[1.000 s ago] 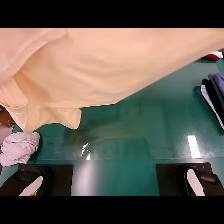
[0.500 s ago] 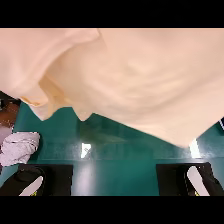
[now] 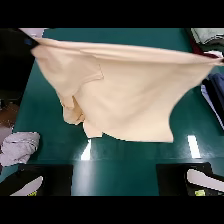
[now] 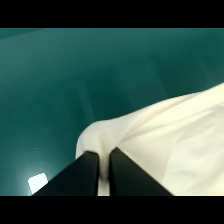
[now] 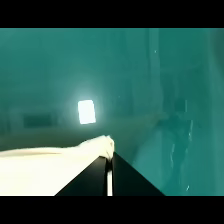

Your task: Fold the shirts.

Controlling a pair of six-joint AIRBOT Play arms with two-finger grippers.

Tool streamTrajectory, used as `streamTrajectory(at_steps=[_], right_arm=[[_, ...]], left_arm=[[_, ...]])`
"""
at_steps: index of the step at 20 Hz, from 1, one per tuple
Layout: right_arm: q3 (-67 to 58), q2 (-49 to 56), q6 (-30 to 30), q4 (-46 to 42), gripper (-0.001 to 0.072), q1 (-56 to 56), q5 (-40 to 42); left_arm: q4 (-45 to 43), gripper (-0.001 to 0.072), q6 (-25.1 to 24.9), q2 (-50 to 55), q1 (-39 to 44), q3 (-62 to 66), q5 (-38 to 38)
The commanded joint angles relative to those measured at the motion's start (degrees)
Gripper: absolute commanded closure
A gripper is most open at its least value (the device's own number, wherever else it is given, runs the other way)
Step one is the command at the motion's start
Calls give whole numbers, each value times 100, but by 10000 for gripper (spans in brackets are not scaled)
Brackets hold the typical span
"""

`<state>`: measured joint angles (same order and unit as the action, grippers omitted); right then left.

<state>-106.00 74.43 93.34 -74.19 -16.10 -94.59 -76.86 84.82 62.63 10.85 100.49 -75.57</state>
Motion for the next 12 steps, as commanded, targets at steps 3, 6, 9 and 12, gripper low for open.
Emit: streamTrajectory(at_steps=[3, 6, 9, 12], right_arm=[[1141, 684, -48, -1294, 700, 1545, 2667], [1488, 879, 37, -1401, 698, 1775, 3650], [1574, 1080, 76, -1386, 405, 1735, 3842], [1576, 1003, 81, -1386, 158, 1585, 3639]], left_arm=[[-240, 676, -275, 1679, -2, -216, 1335], [-249, 676, -232, 2479, -2, -216, 1821], [-295, 350, -225, 2892, -7, -216, 1847], [-616, 183, -26, 2839, -87, -98, 1447]])
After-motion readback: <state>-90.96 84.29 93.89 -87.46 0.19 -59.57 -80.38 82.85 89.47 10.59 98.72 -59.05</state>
